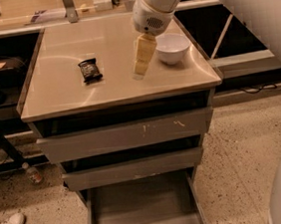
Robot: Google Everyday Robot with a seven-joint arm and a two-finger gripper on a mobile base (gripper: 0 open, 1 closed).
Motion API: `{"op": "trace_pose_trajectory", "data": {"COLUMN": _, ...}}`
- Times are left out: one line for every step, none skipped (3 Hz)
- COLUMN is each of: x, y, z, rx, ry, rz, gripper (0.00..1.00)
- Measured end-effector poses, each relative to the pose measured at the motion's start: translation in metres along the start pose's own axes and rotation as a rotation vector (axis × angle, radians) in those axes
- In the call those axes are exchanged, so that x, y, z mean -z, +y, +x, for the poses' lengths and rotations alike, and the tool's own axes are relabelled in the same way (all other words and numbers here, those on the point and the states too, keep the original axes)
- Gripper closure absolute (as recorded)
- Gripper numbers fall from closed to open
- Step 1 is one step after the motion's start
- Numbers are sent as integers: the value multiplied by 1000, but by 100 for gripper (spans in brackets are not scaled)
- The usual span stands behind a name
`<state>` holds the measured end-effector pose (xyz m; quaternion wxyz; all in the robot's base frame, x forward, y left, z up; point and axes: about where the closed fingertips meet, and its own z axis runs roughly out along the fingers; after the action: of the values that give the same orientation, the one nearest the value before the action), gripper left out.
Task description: Place rxbar chocolate into bottom drawer
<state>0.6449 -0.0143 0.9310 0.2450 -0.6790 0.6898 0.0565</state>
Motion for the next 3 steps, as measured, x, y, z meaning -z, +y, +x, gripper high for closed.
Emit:
{"op": "trace_pose_trajectory", "data": {"x": -18, "y": -10, "z": -13, "rx": 43, "ry": -1, "rz": -3, "gripper": 0}}
{"op": "trace_pose_trajectory", "data": {"x": -40, "y": -23, "z": -29, "rx": 87, "ry": 2, "rz": -23, "gripper": 0}}
{"op": "trace_pose_trajectory", "data": {"x": -61, "y": -31, "z": -38, "rx": 114, "ry": 4, "rz": -53, "gripper": 0}}
